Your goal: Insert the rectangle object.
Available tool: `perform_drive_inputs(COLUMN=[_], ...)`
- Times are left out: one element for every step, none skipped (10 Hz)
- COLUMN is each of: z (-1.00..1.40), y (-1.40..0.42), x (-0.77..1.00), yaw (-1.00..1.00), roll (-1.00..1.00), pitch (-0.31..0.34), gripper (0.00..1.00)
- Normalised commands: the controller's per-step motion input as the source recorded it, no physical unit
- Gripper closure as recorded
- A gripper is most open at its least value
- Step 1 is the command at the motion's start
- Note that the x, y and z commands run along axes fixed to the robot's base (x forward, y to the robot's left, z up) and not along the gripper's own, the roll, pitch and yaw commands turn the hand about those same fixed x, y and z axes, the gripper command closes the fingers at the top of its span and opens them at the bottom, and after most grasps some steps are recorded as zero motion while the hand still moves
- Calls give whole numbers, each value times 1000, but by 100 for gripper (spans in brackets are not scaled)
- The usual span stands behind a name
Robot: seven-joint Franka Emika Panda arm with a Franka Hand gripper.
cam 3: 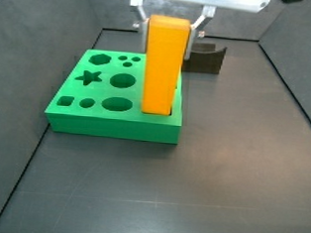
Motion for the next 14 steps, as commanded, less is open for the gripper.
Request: perform_drive_inputs(z=[-169,-329,-457,-489,-571,-637,-631,-397,-240,-114,-131,-140,-66,0], y=[0,0,-91,-106,-43,0,0,11,0,0,0,0,26,0], x=[6,31,163,0,-43,-46,0,0,0,23,0,9,-94,0], yaw=[0,0,0,-91,-66,0,0,77,71,23,9,6,-80,0], roll=[0,-40,-86,-136,-206,-229,0,286,454,500,500,500,109,0], pitch=[0,-14,0,-23,-69,-71,-54,-36,0,0,0,0,0,-14], gripper=[100,100,100,100,100,100,100,100,100,100,100,100,100,100])
